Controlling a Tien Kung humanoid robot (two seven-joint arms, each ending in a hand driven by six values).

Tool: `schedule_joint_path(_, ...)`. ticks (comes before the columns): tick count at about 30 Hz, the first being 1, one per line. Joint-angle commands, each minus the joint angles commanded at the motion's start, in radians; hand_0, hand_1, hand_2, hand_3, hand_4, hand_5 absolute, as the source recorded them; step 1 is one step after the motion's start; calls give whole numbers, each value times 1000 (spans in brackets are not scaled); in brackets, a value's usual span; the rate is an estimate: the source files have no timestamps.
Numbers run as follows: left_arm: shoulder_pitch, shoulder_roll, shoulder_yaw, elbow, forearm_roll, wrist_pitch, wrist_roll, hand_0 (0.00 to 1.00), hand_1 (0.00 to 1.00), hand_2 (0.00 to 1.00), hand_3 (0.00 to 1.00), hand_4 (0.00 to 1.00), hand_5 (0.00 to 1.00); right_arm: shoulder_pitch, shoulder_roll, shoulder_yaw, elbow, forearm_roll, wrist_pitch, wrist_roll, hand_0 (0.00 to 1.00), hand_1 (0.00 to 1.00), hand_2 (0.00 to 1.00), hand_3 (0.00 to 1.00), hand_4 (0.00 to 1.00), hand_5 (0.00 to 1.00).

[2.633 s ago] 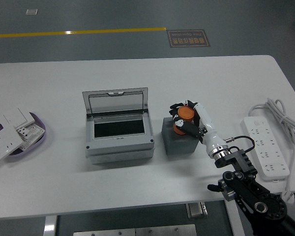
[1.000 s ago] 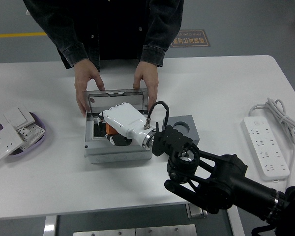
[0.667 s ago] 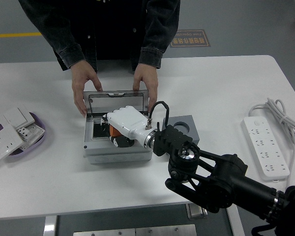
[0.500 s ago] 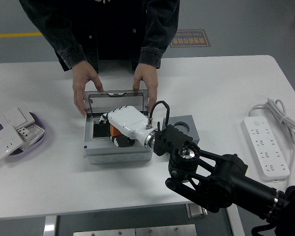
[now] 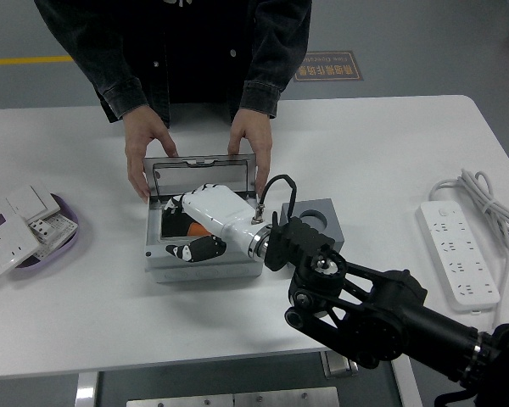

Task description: Pick up the cylinder from the cube,place it in the box,flap close box

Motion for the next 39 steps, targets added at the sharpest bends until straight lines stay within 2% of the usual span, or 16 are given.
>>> schedule_joint_path(2,2,-1,3,0,-4,0,-1,634,661,579,635,721,300,-2,-17,-7,23,78,-19,37,828,698,710,741,821,409)
schedule_joint_path(5,5,-1,3,0,-4,1,-1,634,661,579,635,721,300,14,-66,-17,80,198,-53,85,828,698,710,741,821,409)
schedule_joint_path(9,8,-1,-5,0,4,1,2,634,661,579,635,720,300,57,-111,-10,129,342,-83,97,814,689,707,735,823,412)
schedule_joint_path(12,7,0,-6,0,6,0,2,634,661,579,635,720,300,107,-126,2,112,442,-97,86,814,689,707,735,823,412)
schedule_joint_path(13,7,0,-5,0,6,0,2,633,660,579,634,721,299,124,-129,5,99,472,-100,81,735,663,688,710,796,399)
schedule_joint_path(17,4,2,-3,0,7,0,2,633,660,579,634,721,299,201,-130,4,18,564,-103,64,735,663,688,710,796,399)
schedule_joint_path(18,4,3,-3,0,8,0,2,633,660,578,634,722,297,222,-128,2,-6,574,-101,58,582,613,671,703,779,401)
schedule_joint_path(23,1,7,-4,0,11,0,3,633,660,578,634,722,297,300,-120,-19,-109,575,-87,35,582,613,671,703,779,401)
schedule_joint_path(24,0,8,-4,0,11,0,4,633,661,578,633,722,299,311,-119,-28,-133,578,-83,31,473,580,655,700,769,395)
schedule_joint_path(27,-1,9,-5,0,12,0,3,633,661,578,633,722,299,327,-127,-65,-164,579,-69,14,473,580,655,700,769,395)
schedule_joint_path(30,0,9,-7,0,15,0,4,633,661,578,633,722,299,332,-138,-95,-152,561,-55,-5,473,580,655,700,769,395)
schedule_joint_path(31,0,9,-7,0,15,0,4,633,660,578,633,720,295,332,-141,-103,-146,555,-52,-10,447,562,658,702,761,386)
schedule_joint_path(36,1,10,-8,0,16,0,4,633,660,578,633,720,295,332,-164,-134,-90,520,-39,-34,447,562,658,702,761,386)
schedule_joint_path(37,1,10,-7,0,16,0,3,633,660,578,633,719,292,331,-172,-138,-73,512,-38,-40,408,553,665,711,756,383)
schedule_joint_path(39,0,11,-5,0,13,0,1,633,660,578,633,719,292,327,-189,-144,-40,495,-37,-52,408,553,665,711,756,383)
